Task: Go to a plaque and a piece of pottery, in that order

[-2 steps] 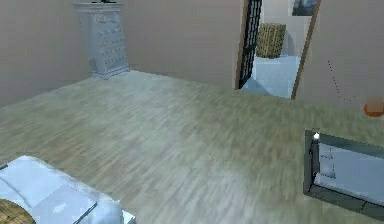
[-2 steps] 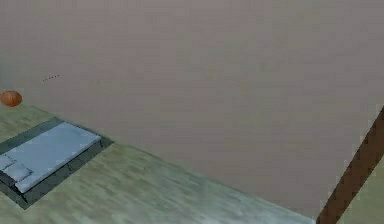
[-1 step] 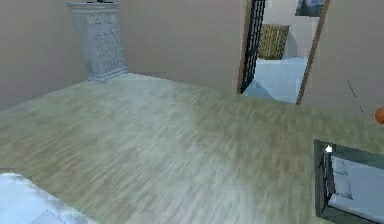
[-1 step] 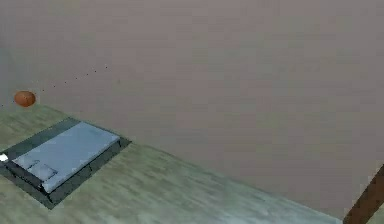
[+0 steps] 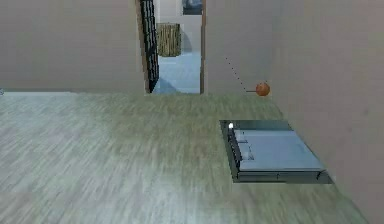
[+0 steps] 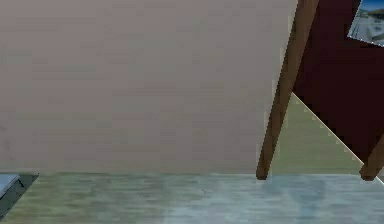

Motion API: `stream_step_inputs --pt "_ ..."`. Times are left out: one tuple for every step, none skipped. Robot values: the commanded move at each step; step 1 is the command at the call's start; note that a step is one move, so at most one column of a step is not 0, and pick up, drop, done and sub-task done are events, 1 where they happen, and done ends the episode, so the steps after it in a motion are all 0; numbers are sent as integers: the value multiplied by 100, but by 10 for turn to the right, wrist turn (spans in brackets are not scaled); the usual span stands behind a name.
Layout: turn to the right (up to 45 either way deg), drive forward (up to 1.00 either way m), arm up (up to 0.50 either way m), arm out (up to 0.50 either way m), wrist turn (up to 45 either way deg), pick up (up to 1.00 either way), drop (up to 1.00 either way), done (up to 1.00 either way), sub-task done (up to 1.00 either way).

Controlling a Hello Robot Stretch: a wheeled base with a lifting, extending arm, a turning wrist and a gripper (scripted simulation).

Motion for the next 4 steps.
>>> stream_step_inputs --pt "0 75 0 0 0 0 0 0 0" --pt "-420 0 0 0 0 0 0 0 0" --pt "0 40 0 0 0 0 0 0 0" --pt "-450 0 0 0 0 0 0 0 0"
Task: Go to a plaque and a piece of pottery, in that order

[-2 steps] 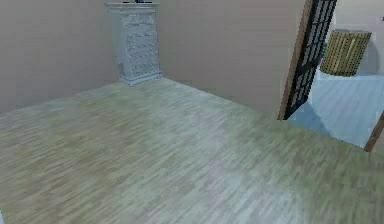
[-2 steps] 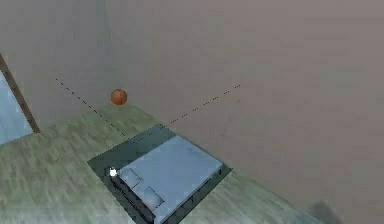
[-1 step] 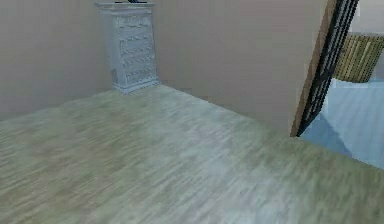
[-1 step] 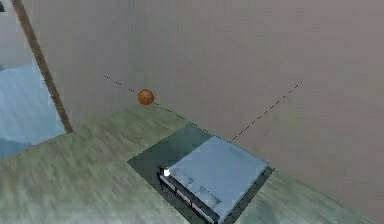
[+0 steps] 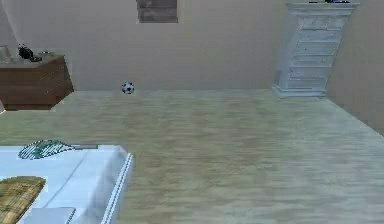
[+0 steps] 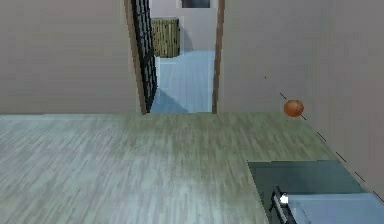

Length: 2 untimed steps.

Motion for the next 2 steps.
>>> stream_step_inputs --pt "0 100 0 0 0 0 0 0 0" --pt "0 85 0 0 0 0 0 0 0"
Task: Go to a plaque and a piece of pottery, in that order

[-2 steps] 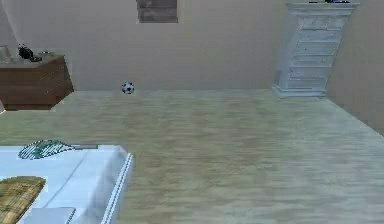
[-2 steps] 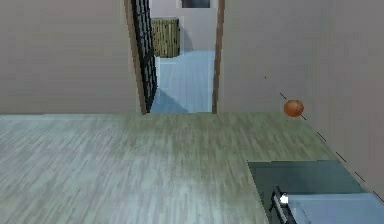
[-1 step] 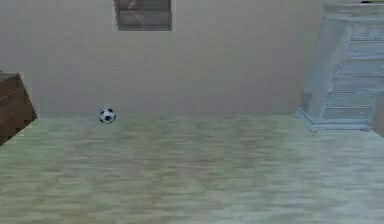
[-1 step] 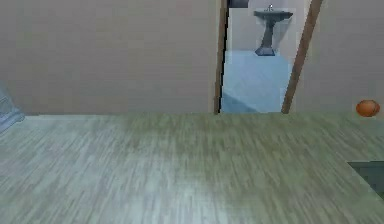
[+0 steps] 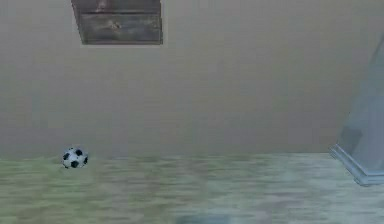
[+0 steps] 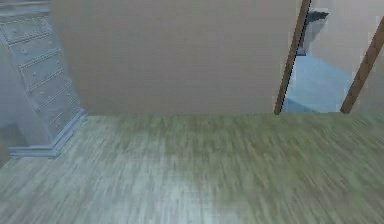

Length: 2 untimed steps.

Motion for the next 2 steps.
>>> stream_step_inputs --pt "-420 0 0 0 0 0 0 0 0" --pt "-30 0 0 0 0 0 0 0 0"
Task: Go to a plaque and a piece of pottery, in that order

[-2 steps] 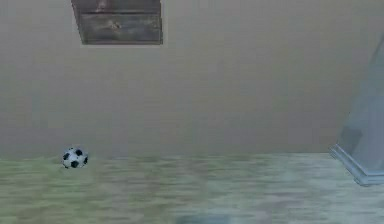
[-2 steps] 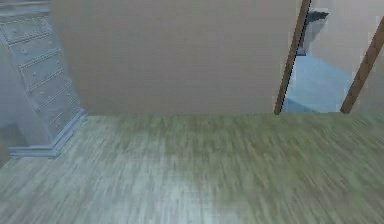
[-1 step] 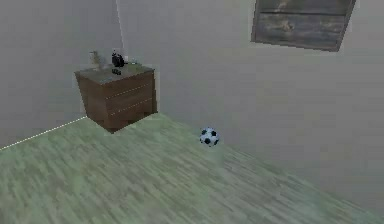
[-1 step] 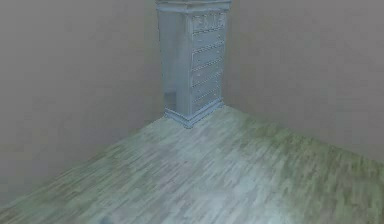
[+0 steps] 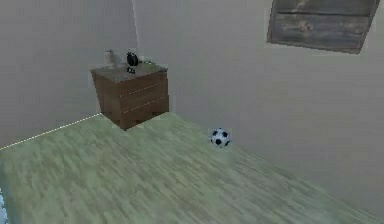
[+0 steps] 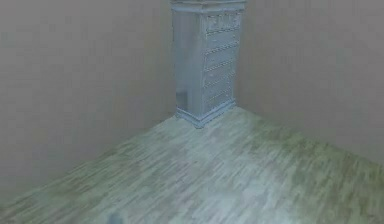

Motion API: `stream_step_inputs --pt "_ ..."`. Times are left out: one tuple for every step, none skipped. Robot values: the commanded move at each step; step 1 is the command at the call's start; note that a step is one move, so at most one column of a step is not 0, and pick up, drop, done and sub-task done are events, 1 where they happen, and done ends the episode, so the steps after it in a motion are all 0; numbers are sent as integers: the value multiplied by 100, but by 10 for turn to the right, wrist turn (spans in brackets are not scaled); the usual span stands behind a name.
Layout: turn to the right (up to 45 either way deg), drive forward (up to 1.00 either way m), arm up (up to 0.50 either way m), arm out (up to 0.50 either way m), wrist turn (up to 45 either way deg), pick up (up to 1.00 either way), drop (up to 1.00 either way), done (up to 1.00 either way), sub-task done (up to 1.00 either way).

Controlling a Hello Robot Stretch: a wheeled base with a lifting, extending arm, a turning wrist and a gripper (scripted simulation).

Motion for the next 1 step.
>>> stream_step_inputs --pt "0 45 0 0 0 0 0 0 0"
